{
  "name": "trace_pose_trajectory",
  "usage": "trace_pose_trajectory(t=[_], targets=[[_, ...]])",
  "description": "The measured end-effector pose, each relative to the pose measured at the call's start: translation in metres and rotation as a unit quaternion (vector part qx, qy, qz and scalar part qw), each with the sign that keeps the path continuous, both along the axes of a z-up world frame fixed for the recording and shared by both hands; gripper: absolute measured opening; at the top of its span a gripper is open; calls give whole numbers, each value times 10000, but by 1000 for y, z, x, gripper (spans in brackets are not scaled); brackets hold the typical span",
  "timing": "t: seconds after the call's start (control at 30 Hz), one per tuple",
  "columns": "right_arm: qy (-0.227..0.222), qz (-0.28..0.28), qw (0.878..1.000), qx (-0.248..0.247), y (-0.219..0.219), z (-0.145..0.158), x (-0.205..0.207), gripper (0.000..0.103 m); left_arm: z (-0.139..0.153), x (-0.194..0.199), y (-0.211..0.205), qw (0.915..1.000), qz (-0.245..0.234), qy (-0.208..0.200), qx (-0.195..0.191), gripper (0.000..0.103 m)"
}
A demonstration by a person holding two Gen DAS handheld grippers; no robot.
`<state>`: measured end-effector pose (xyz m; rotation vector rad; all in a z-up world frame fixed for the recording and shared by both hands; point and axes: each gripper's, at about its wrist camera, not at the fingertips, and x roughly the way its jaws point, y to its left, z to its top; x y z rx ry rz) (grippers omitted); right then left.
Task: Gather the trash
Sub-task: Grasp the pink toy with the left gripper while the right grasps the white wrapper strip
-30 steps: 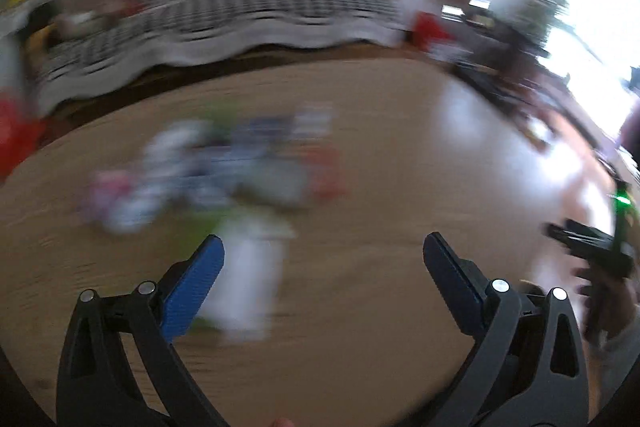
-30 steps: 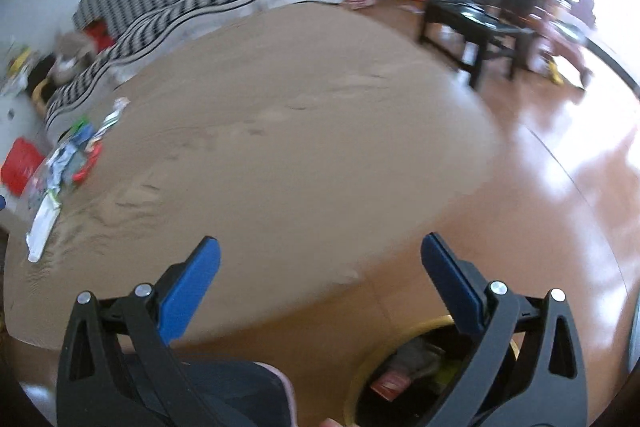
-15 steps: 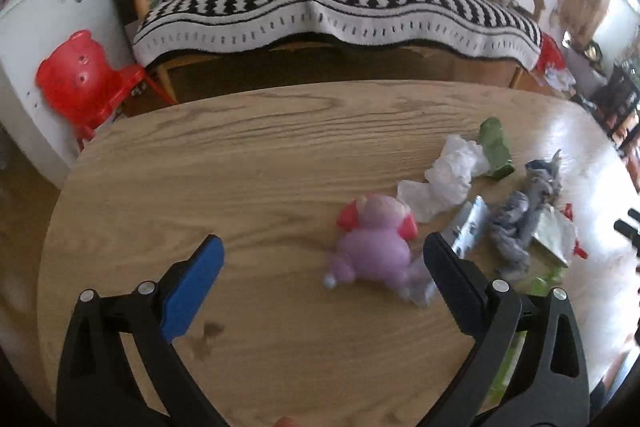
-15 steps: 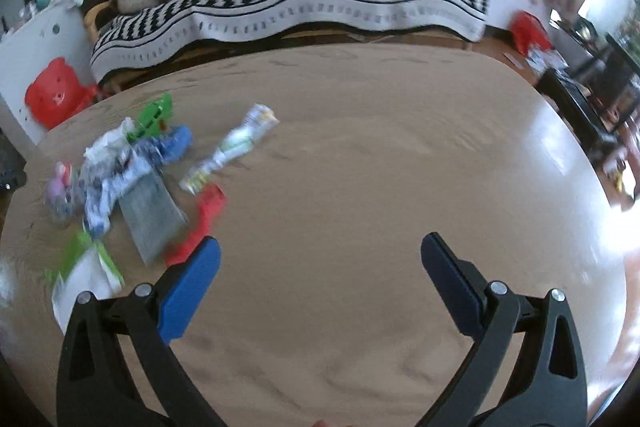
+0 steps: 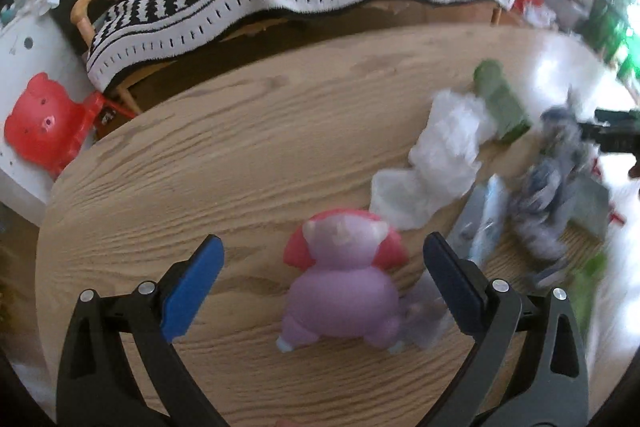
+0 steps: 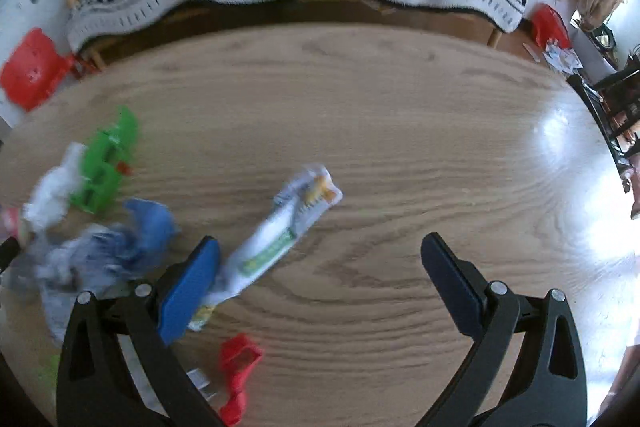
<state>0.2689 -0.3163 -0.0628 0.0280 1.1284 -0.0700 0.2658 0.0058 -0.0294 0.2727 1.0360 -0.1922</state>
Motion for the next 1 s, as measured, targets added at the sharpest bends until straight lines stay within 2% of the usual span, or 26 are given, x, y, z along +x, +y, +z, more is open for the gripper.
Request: trace_pose_trajectory(t=[0.07,0.33,0.57,0.67,0.7,0.73,0.77,0.9,1.0], targets=[[-30,73,10000,-8,-3,-1,-1,97,-9,1,4,9999,44,60,111,97],[-92,319,9994,-1,-11,-1,-6,98,-20,8,24,9981,236,354,-451,97],[-98,268,9996,-12,-10,-1,-9,98,-21,4,26,9987,-9,121,-501,98],[-26,501,9987,3,-7,0,-9,98,-21,5,28,9984,-150,126,-537,95],[-146,626,9979,25,-5,3,-12,87,-18,3,28,9983,-168,40,-561,73],[-322,743,9967,23,-4,8,-16,29,-13,0,29,9982,-135,-137,-572,51],[-267,662,9975,4,-5,11,-19,8,-12,1,31,9984,15,-124,-558,49],[-466,526,9974,158,-16,18,-35,7,-3,-6,31,9973,167,-159,-701,44],[-798,229,9959,347,-36,45,-50,8,19,-16,26,9974,158,-409,-579,44]])
